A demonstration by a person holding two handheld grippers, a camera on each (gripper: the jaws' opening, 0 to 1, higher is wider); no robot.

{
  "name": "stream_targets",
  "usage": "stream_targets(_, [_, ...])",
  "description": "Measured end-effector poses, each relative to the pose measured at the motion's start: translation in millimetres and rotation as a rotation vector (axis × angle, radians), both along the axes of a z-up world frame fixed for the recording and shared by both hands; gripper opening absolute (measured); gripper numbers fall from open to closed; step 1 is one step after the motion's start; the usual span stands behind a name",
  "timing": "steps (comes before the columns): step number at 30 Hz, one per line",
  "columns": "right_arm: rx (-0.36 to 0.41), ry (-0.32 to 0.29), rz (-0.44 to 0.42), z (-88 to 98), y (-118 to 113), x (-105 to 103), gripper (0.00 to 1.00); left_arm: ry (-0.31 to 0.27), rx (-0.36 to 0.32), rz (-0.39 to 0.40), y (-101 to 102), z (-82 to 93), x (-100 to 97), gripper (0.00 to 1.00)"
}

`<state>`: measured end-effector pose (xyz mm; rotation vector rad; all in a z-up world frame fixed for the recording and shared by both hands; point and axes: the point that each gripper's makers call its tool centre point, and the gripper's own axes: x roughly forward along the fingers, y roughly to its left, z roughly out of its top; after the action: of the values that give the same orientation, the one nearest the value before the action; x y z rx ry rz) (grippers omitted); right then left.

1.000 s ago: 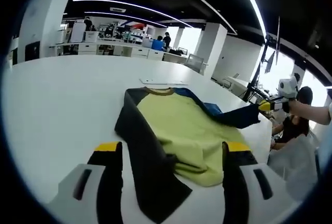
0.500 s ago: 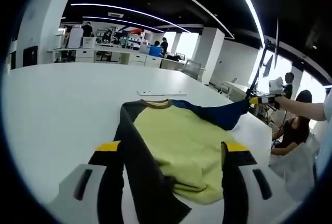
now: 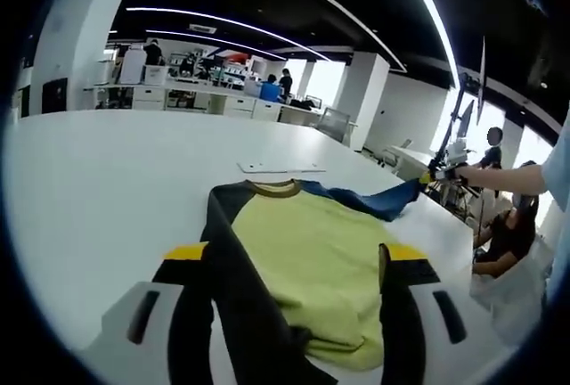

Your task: Fold the garment on the visible template until the final outline fits inside the template.

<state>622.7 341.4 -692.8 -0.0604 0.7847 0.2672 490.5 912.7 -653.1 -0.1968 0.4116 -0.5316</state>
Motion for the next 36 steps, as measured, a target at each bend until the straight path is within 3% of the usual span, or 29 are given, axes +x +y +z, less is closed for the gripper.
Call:
stream_targets(5, [0.007,0.045,-0.050,-28.7,-16.3,15.6,0.00,0.007,-0.001,0.009,-1.0,-4.9,7.6,0.73])
stream_targets(6, [0.010,0.050,-0.058,-29.7,-7.7,12.6,0.00,0.011,-0.002,0.007,-2.0,-6.0,8.6,0.73])
stream_targets(10, [-0.082,0.096,-0.033,-50.8,-24.1,29.7,0.00,0.016,-0.002,0.003,-7.0,-10.7,11.9,0.73])
stream_targets(13, [-0.073,0.106,-0.038,-57.6,-23.4,40.4,0.00,0.025,-0.003,-0.001,-10.7,-15.1,14.5,0.73])
stream_targets(16, [-0.164,0.156,-0.018,-68.9,-32.7,45.2,0.00,0.029,-0.008,-0.004,-14.5,-15.8,15.2,0.73])
stream_targets(18, [-0.169,0.180,-0.018,-75.5,-31.5,46.7,0.00,0.031,-0.003,-0.006,-15.2,-17.8,16.7,0.73])
stream_targets(29, [-0.162,0.235,-0.043,-81.2,-41.8,27.1,0.00,0.046,0.005,-0.008,-13.2,-23.9,13.2,0.73])
stream_targets(36, [-0.180,0.237,-0.068,-81.0,-52.7,18.2,0.00,0.060,-0.004,-0.007,-14.2,-27.1,6.5,0.72])
